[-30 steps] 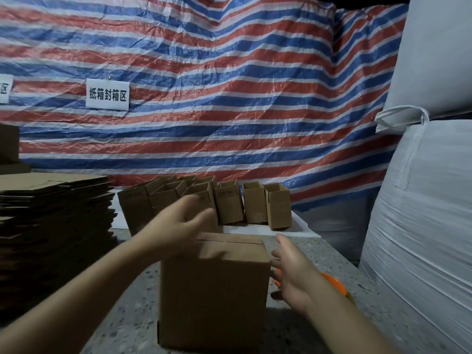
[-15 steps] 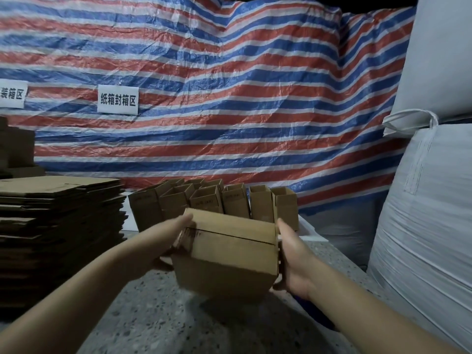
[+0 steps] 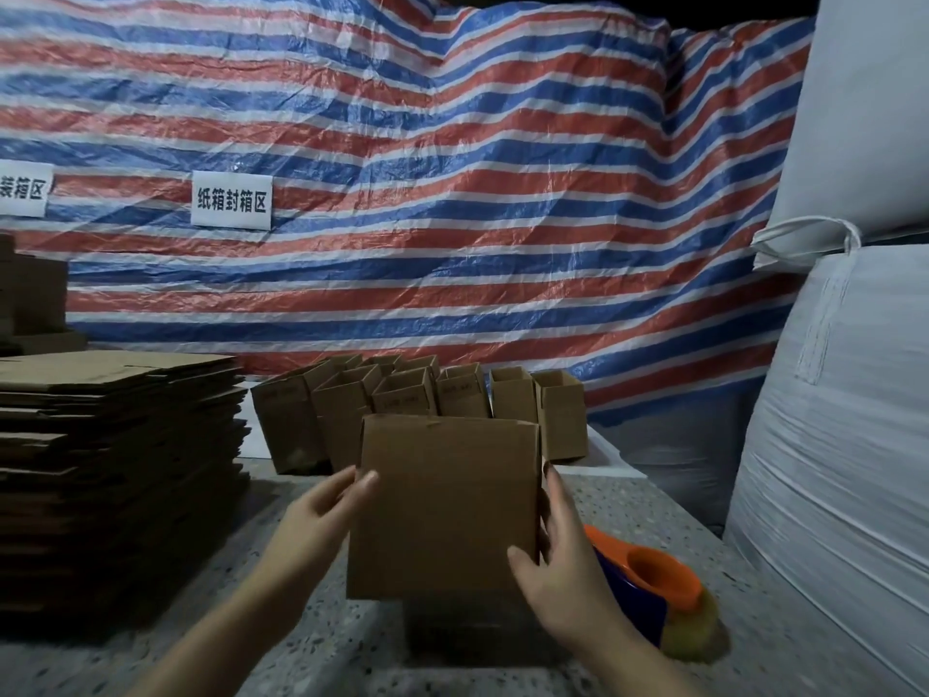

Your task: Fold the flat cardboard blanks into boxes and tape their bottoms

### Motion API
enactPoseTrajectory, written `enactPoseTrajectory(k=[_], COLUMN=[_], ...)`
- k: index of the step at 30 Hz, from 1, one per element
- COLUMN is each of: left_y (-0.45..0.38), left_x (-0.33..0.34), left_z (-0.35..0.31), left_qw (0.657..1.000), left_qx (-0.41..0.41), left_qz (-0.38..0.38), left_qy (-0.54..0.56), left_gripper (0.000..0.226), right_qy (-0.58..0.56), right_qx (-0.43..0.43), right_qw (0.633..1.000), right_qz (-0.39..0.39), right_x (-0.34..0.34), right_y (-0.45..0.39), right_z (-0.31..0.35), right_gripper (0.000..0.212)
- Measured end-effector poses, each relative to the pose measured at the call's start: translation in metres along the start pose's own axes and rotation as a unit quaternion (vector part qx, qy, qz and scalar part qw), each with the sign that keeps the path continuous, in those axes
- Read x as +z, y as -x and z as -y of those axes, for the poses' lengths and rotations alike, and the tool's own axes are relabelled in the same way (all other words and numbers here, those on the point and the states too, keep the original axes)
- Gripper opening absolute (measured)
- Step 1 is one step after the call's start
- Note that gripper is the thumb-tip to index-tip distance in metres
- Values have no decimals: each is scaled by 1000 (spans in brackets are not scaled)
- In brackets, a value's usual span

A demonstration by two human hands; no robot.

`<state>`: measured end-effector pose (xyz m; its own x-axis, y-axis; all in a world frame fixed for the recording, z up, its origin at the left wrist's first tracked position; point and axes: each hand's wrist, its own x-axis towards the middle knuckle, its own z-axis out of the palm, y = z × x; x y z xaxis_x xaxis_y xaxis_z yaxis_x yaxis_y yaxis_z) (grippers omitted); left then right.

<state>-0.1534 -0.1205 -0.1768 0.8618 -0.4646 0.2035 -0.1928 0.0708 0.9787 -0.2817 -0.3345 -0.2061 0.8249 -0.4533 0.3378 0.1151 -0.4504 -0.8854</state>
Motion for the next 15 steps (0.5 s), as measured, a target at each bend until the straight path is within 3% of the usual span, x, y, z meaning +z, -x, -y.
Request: enactPoseTrajectory(k=[2, 4, 8, 12, 15], left_y=[2, 5, 8, 10, 10], left_x=[5, 7, 9, 13, 21], left_z=[13, 25, 41, 45, 47], left_qw=[1000, 1000, 999, 996, 995], left_qx=[-5, -8, -11, -73, -97], left_qz=[6, 8, -21, -15, 25], left_qy=[5, 0, -28, -50, 14], left_gripper=[53, 43, 55, 96, 80], right_qy=[28, 41, 47, -9, -42], right_qx=[11, 27, 62, 98, 103], right_qw=[1000, 999, 997, 994, 994], right_qz=[1, -3, -24, -41, -24], right_x=[4, 8, 11, 14, 19], right_y=[4, 6, 13, 12, 10], right_z=[-9, -18, -29, -37, -34], right_gripper=[100, 98, 97, 90, 69])
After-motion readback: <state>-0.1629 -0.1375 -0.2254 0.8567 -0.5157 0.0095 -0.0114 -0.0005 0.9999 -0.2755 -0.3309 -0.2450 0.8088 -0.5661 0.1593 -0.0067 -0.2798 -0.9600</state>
